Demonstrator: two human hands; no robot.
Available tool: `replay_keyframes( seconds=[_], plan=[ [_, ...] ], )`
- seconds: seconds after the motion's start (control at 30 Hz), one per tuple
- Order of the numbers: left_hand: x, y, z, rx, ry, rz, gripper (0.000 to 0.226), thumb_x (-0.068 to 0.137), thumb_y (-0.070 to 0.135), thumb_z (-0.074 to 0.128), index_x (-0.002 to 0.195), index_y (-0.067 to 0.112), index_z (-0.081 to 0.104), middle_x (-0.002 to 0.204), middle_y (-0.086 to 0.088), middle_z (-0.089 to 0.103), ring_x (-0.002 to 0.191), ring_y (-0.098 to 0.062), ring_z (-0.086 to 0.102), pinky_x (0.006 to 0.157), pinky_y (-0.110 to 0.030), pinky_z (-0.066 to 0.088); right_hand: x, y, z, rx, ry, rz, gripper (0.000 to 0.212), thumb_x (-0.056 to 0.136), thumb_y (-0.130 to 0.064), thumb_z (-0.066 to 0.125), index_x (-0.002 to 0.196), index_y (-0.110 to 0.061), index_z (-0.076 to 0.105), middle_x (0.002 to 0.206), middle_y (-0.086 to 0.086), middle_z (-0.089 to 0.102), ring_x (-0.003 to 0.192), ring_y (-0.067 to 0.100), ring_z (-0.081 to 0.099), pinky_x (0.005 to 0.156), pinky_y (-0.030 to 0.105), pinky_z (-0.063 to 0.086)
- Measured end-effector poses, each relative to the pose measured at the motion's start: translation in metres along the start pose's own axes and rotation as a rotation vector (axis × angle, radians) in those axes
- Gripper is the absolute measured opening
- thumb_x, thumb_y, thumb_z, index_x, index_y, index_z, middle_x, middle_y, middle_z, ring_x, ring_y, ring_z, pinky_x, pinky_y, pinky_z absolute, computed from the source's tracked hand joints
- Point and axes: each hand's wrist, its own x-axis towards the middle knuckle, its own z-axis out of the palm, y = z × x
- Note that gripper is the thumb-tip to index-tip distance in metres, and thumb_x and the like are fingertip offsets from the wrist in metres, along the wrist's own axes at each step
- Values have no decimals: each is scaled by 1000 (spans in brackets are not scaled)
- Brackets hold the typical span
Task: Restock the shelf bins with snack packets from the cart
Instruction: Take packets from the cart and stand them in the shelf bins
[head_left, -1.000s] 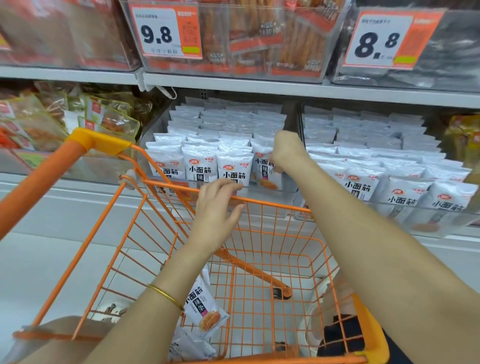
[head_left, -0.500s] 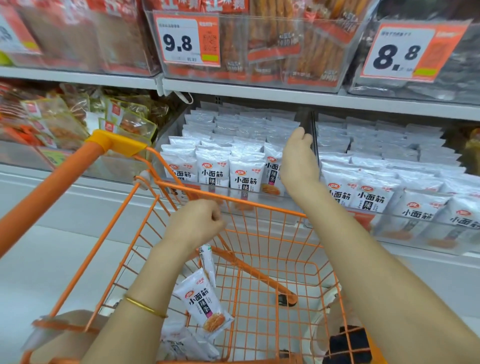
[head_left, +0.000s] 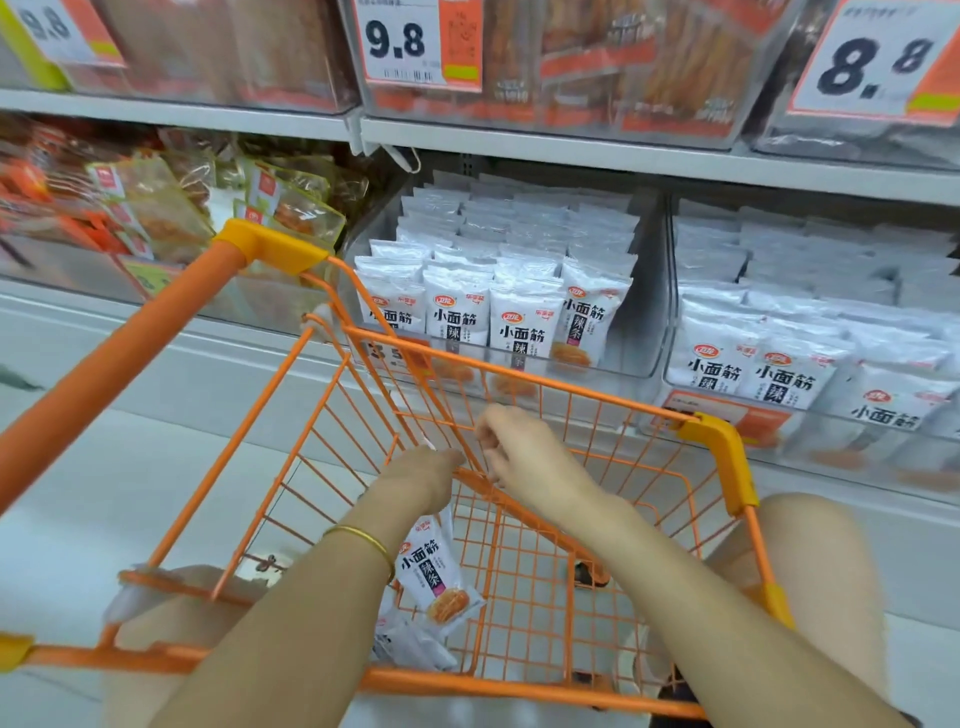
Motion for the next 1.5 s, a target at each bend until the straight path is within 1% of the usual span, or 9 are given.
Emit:
replay_keyframes(
  seconds=[0.27, 0.5, 0.67, 0.83, 1.07, 1.2, 1.3, 1.4, 1.5],
  plan=[
    [9, 2, 21, 59, -91, -102, 57, 94, 7, 41, 146, 16, 20, 146, -19, 30, 132, -36, 29, 107, -49, 29, 4, 21, 9, 1, -71, 104, 18, 94, -3, 43, 109, -9, 51, 109, 7, 54, 93, 25, 61, 83, 42, 52],
    [-10, 1, -16, -426, 151, -194, 23, 91, 18, 55, 108, 5, 64, 107, -11, 63, 92, -25, 60, 79, -33, 52, 3, 36, 6, 5, -104, 196, 19, 96, -11, 44, 113, -9, 53, 102, 10, 61, 93, 25, 61, 83, 41, 52],
    [-44, -2, -39, -750, 191, 3, 23, 85, 18, 66, 65, 10, 61, 65, -4, 61, 61, -19, 55, 57, -28, 46, 0, 26, -5, 232, -232, 388, 37, 101, -30, 36, 116, 0, 51, 108, 20, 63, 93, 30, 65, 81, 44, 55],
    [-71, 3, -48, -1073, 203, 264, 18, 84, -5, 61, 81, 10, 52, 55, 2, 52, 50, -9, 49, 53, -22, 42, -13, 12, -33, 902, -287, 535, 29, 97, -30, 50, 114, -7, 55, 98, 15, 66, 81, 28, 67, 76, 41, 58],
    [-89, 31, -72, -1089, 410, 467, 33, 90, 3, 56, 117, 21, 54, 108, 4, 62, 94, -7, 62, 72, -16, 53, -29, -2, -66, 907, 176, 319, 17, 91, -12, 60, 106, -19, 57, 96, 6, 67, 71, 16, 68, 58, 34, 60],
    [-94, 55, -90, -1052, 300, 572, 40, 86, 18, 49, 121, 37, 48, 116, 20, 59, 106, 2, 56, 92, -23, 46, -32, -8, -82, 936, 245, 208, 20, 94, -24, 54, 110, -12, 54, 102, 12, 65, 73, 17, 68, 58, 31, 58],
    [-96, 65, -103, -1119, 142, 659, 41, 90, 8, 55, 110, 43, 46, 95, 32, 62, 91, 15, 58, 77, -10, 46, -26, -10, -95, 1120, 221, 185, 38, 97, -37, 42, 106, -3, 55, 94, 11, 66, 67, 20, 65, 56, 32, 55],
    [-93, 68, -112, -1113, 120, 638, 40, 79, -2, 61, 110, 23, 54, 77, 6, 59, 66, -2, 58, 61, -16, 45, -17, -6, -108, 1178, 286, 184, 17, 97, -23, 48, 104, -7, 48, 89, 10, 60, 51, 15, 58, 45, 26, 50],
    [-86, 70, -120, -1188, 120, 517, 26, 80, -11, 47, 91, 10, 57, 72, -3, 58, 60, -8, 60, 53, -18, 47, -2, 5, -125, 1058, 301, 189, 32, 92, -15, 58, 121, -15, 44, 88, 5, 63, 46, 11, 53, 39, 20, 38]
  ],
)
